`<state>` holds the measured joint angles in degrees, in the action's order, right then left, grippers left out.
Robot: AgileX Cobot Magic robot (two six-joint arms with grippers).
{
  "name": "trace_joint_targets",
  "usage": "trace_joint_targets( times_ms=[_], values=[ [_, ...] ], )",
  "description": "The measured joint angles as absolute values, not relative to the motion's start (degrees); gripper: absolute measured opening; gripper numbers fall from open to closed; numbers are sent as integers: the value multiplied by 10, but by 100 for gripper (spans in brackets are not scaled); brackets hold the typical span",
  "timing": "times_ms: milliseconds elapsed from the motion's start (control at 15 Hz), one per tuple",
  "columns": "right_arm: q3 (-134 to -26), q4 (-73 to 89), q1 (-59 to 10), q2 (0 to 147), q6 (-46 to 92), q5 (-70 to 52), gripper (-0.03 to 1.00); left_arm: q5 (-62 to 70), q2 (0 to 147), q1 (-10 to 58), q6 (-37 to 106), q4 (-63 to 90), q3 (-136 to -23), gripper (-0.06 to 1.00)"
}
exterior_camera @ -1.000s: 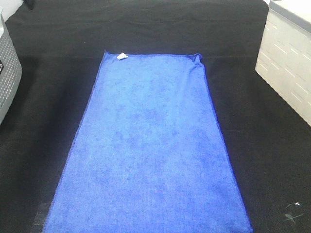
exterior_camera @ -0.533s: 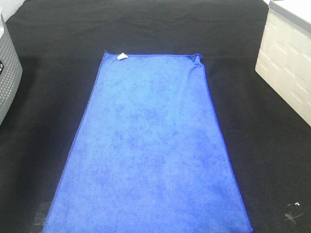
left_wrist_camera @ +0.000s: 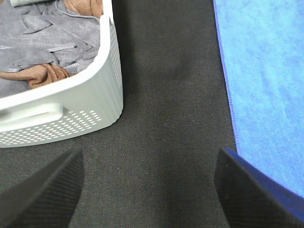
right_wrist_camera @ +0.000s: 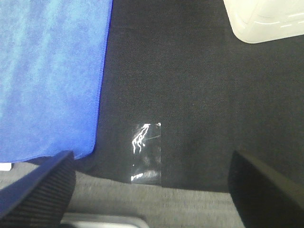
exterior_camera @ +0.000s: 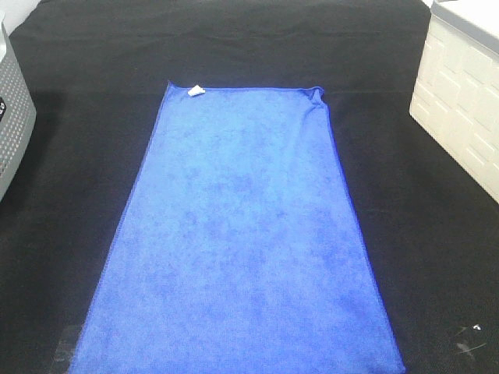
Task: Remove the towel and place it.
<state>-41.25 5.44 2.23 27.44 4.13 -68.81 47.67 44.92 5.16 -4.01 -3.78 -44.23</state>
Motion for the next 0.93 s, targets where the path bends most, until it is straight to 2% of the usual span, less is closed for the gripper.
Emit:
trace_joint_targets(
  times_ms=[267, 467, 933],
  values=[
    [-313, 54, 22, 165, 56, -639, 83, 462, 289, 52, -40, -38, -336, 71],
    [-268, 54, 22, 105, 72, -638, 83, 461, 208, 52, -40, -38, -309, 71],
    [-265, 53, 22, -2, 84, -636, 83, 418, 49, 52, -40, 10, -257, 71]
  ],
)
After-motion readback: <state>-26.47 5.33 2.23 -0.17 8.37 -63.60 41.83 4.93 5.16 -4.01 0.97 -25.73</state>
